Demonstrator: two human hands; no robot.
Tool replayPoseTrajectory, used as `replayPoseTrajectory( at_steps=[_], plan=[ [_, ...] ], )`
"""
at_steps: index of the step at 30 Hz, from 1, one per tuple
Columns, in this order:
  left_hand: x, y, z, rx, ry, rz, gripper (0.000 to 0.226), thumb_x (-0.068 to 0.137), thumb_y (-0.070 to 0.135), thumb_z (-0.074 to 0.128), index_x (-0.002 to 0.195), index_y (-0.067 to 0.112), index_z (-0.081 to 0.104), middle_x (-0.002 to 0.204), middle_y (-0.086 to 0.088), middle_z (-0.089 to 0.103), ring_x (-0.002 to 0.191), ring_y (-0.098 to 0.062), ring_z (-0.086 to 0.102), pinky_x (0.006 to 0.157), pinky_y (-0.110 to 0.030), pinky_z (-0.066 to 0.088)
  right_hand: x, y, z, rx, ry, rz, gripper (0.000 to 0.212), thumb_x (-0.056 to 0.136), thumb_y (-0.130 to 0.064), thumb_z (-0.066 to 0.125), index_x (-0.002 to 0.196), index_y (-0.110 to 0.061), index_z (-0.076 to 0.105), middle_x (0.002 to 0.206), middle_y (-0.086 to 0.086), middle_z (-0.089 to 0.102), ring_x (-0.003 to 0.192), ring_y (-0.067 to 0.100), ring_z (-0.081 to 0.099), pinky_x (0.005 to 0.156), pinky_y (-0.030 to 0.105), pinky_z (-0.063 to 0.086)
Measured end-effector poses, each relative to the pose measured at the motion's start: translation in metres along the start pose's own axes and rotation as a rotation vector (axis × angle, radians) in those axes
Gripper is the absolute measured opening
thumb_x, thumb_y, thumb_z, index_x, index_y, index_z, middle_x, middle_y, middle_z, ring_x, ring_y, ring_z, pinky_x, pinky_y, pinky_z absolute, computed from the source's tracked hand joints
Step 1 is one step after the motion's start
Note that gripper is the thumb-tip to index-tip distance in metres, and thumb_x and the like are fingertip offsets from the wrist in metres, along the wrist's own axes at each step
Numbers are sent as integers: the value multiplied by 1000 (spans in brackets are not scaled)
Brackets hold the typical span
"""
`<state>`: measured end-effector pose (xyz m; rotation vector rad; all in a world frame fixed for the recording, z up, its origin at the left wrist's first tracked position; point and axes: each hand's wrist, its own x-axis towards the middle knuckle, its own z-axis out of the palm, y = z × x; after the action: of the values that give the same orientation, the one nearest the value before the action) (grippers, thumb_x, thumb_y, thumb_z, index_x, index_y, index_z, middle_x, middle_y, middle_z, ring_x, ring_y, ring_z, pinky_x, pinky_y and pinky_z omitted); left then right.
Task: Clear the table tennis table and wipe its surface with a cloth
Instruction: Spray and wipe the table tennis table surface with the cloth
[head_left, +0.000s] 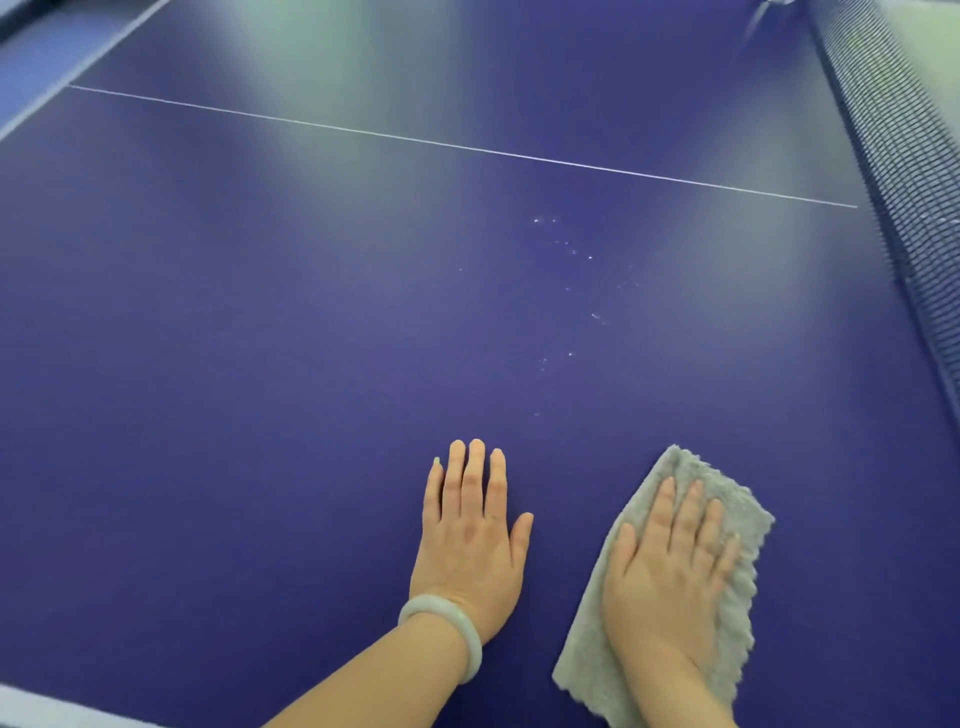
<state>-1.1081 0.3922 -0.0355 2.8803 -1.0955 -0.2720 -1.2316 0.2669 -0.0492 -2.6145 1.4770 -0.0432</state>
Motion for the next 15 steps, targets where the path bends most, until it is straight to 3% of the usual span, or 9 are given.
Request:
replayPoseTrajectory(
  at_steps=[4, 6, 8, 10, 13, 15],
  plan=[
    [0, -4, -3, -104, 51, 31, 60, 98, 43, 27, 143, 9, 47, 148, -13, 44, 141, -31, 38, 112, -48, 28, 20, -27, 5, -32, 30, -30, 66, 97, -38, 19, 154, -4, 24, 161, 18, 21, 150, 35, 15, 120, 56, 10],
    [6, -15, -10, -205, 157, 57, 55, 97, 41, 32, 134, 10, 56, 142, -11, 50, 133, -29, 47, 108, -47, 42, 28, -32, 5, -37, 19, -41, 66, 97, -39, 17, 154, -6, 22, 161, 16, 20, 150, 34, 15, 120, 56, 11],
    [24, -35, -18, -238, 251, 16, 53, 96, 38, 35, 131, 6, 58, 138, -13, 52, 129, -30, 49, 106, -47, 45, 33, -36, 5, -46, 24, -47, 66, 98, -39, 16, 155, -7, 19, 162, 15, 18, 150, 33, 13, 121, 56, 11],
    [52, -62, -25, -211, 285, -131, 54, 97, 37, 35, 134, 2, 54, 142, -18, 47, 134, -35, 44, 111, -48, 38, 37, -39, 5, -47, 29, -34, 66, 98, -39, 15, 155, -7, 16, 162, 15, 15, 151, 33, 11, 121, 56, 10],
    [92, -92, -33, -192, 146, -349, 59, 102, 37, 38, 150, 2, 32, 158, -19, 24, 149, -34, 17, 122, -45, 15, 46, -42, 5, -54, 18, -22, 66, 97, -39, 14, 156, -8, 13, 163, 14, 13, 151, 32, 9, 121, 55, 7],
    [106, -101, -32, -146, 109, -404, 64, 103, 41, 31, 155, 6, 19, 162, -16, 12, 151, -31, 5, 124, -43, 5, 55, -47, 4, -54, 15, -11, 66, 97, -39, 13, 156, -8, 12, 163, 13, 11, 152, 31, 7, 122, 54, 6]
  ],
)
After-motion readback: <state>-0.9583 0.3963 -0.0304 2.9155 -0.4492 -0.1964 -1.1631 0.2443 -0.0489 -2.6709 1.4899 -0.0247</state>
